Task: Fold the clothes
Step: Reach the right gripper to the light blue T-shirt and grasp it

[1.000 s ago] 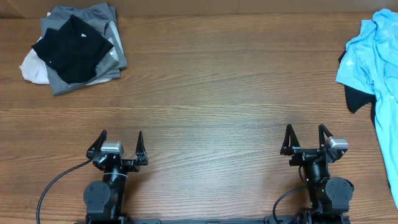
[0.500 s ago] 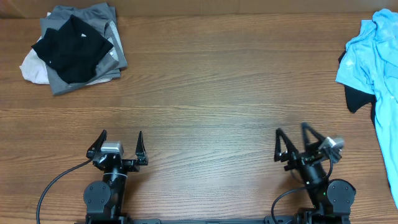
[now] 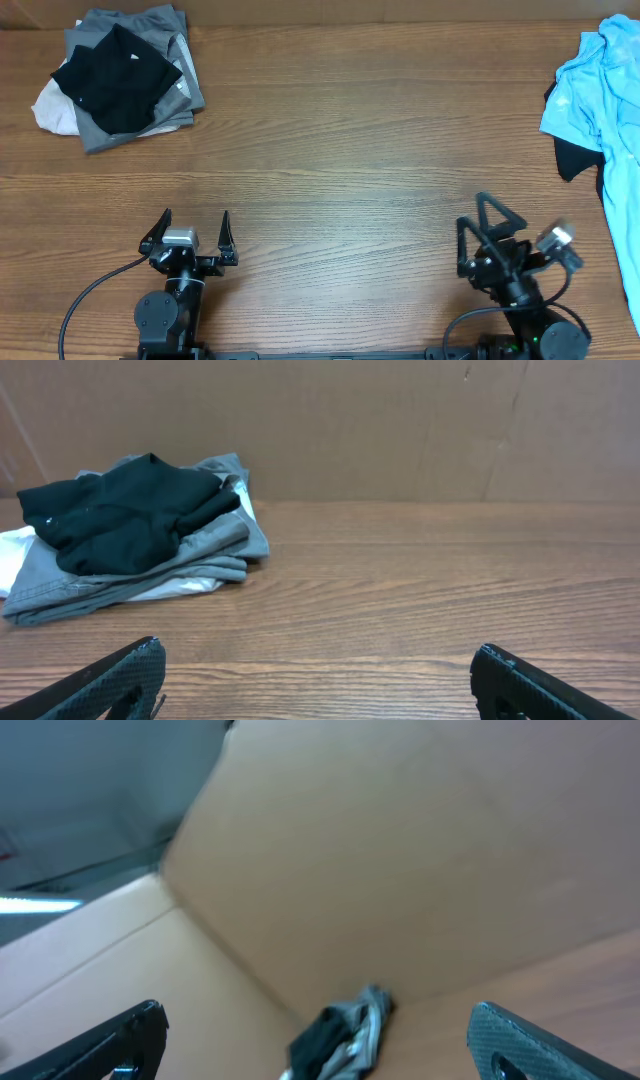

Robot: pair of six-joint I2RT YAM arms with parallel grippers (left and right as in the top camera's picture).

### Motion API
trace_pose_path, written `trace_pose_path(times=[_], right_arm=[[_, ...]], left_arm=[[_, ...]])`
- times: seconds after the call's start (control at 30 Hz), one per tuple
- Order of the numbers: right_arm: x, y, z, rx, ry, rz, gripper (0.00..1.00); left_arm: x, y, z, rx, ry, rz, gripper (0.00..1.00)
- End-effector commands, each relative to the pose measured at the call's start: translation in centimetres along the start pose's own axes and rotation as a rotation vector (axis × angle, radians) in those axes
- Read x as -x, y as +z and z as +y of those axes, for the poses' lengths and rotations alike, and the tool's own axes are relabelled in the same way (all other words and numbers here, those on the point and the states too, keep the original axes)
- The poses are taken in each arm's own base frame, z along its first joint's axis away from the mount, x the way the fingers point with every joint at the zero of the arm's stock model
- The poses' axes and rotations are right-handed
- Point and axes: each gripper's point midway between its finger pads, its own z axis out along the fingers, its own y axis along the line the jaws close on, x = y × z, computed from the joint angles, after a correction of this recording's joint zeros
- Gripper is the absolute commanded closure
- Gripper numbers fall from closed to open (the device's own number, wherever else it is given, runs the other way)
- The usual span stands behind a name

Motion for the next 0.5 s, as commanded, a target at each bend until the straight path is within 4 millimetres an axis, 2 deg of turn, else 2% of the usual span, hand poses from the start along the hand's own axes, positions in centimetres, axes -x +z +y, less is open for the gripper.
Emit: trace_pose_path(times=[0.0,0.07,0.17,0.33,0.47], right_arm=[[5.7,0.9,1.7,-0.106,-0.152,-0.128,0.0],[7.3,2.0,0.3,-0.243,-0.185,-0.119,0.0],[9.2,3.8,-3.7,-0.51,-0.247,-0.05,0.0],[10.7,8.7,-11.2,-0.842,-0.343,0.212,0.0],[11.4,11.6,-18.0,-1.046,-0.302,0.461,0.0]], left_arm=[[0.0,0.0,-0.1,-0.005,0.022,-0.004,0.0],[0.0,0.0,-0.1,-0.005,0.022,-0.004,0.0],[0.0,0.0,-0.1,-0.005,0.022,-0.004,0.0],[0.0,0.0,-0.1,-0.005,0.022,-0.004,0.0],[0.0,0.0,-0.1,-0.005,0.022,-0.004,0.0]])
